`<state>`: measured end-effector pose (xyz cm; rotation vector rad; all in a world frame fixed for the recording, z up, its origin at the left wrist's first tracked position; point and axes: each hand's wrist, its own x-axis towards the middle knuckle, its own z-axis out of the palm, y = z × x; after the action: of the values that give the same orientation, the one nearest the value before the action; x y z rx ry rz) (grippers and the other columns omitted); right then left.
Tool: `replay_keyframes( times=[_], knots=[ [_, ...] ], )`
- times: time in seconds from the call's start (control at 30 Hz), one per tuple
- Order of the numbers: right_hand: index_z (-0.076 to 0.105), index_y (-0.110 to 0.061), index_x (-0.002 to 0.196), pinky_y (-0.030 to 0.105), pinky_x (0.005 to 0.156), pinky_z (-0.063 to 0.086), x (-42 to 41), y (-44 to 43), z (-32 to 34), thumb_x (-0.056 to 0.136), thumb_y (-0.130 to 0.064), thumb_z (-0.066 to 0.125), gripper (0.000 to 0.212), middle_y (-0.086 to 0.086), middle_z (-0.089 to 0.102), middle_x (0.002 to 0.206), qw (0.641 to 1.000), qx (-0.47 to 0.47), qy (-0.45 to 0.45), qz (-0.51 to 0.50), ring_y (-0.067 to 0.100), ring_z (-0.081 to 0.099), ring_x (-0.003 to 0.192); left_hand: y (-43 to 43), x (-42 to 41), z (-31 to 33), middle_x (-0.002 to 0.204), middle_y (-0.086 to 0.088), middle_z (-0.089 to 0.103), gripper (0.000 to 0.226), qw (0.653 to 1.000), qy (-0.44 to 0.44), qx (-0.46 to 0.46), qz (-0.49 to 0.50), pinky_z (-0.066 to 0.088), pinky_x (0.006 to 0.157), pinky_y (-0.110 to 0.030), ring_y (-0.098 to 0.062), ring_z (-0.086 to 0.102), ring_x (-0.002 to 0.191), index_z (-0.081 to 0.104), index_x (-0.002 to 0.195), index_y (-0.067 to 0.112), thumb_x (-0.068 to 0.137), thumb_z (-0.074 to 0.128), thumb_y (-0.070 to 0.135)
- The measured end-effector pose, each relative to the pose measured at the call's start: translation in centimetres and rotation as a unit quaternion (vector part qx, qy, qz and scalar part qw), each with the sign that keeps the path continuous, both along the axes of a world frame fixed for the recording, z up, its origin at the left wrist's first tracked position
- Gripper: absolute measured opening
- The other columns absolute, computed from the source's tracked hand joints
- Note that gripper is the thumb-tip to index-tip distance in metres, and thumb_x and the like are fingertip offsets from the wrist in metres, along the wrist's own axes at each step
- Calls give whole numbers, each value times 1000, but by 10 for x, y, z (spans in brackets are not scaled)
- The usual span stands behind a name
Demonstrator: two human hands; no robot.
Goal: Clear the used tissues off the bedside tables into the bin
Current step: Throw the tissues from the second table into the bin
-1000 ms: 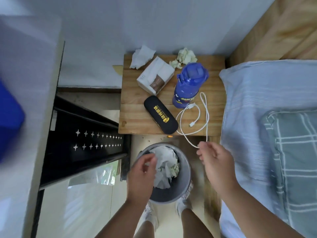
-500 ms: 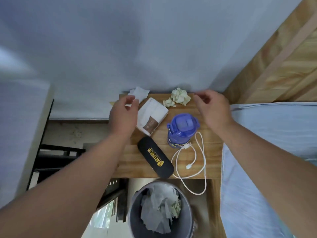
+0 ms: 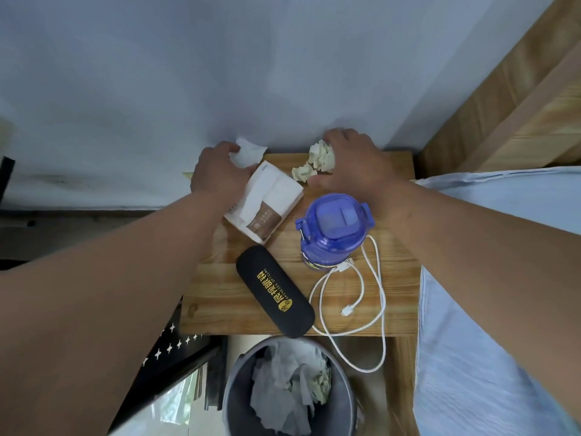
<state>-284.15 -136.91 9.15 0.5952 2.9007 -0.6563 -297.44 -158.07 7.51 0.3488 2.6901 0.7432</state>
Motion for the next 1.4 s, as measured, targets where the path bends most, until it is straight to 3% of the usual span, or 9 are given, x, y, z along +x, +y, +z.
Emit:
replay_keyframes(
  times=[0.17,0.37,0.47,0.67,0.73,0.87,0.97,1.23,1.4],
  knots=[
    [35,-38,155,52,96,48,-12,-6,-1,80,-57,70,85,14,45,147,991,78,-36,106,38,41,137,-5,-1,-1,138,-13,65,48,999,15,2,-28,47,103,-35,-31,61,128,66,139,18,93,74,30],
    [63,-16,131,49,85,50,-15,-12,-6,95,-28,61,37,22,51,133,983,116,-20,139,42,47,126,-16,-1,9,125,-5,77,29,997,67,25,-4,42,87,-24,-25,69,113,77,123,16,97,68,23],
    [66,-11,127,47,83,47,-11,-11,-8,96,-19,57,33,24,55,129,985,108,-11,133,44,50,120,-22,4,14,120,-1,78,26,996,75,47,26,43,85,-24,-21,70,107,78,120,18,97,67,25],
    [72,-10,116,34,75,38,23,1,14,90,-15,65,27,21,64,115,997,41,58,-8,42,61,107,-33,29,35,89,19,70,16,985,56,135,89,38,62,-5,-1,64,80,79,107,25,95,68,26],
    [74,-13,113,35,78,46,43,2,30,88,-16,67,26,18,68,113,993,12,87,-77,39,63,106,-36,47,47,79,24,67,10,976,40,172,126,39,59,-1,10,62,72,75,95,34,93,70,27],
    [77,-16,103,41,82,54,92,-5,69,85,-21,67,21,8,76,99,971,-83,133,-179,30,69,96,-42,95,76,79,16,69,22,951,-16,257,174,61,78,-33,-9,68,76,68,78,40,92,74,24],
    [77,-24,100,42,80,58,133,-24,91,86,-22,66,18,-2,78,91,948,-158,150,-231,20,72,87,-52,131,95,84,15,73,19,936,-50,291,192,63,82,-34,-7,70,78,72,85,37,92,76,21],
    [71,-48,90,12,65,47,258,-123,101,87,-28,76,21,-13,75,88,899,-245,155,-330,0,67,77,-113,248,102,74,24,73,14,925,-130,272,231,49,67,-8,6,65,68,73,85,37,92,79,25],
    [74,-35,105,24,80,54,313,-193,69,88,-24,74,20,-13,76,99,888,-293,75,-345,2,69,92,-159,310,65,88,6,75,12,936,-186,184,236,48,65,-12,-9,72,80,76,103,26,92,79,27]
  ],
)
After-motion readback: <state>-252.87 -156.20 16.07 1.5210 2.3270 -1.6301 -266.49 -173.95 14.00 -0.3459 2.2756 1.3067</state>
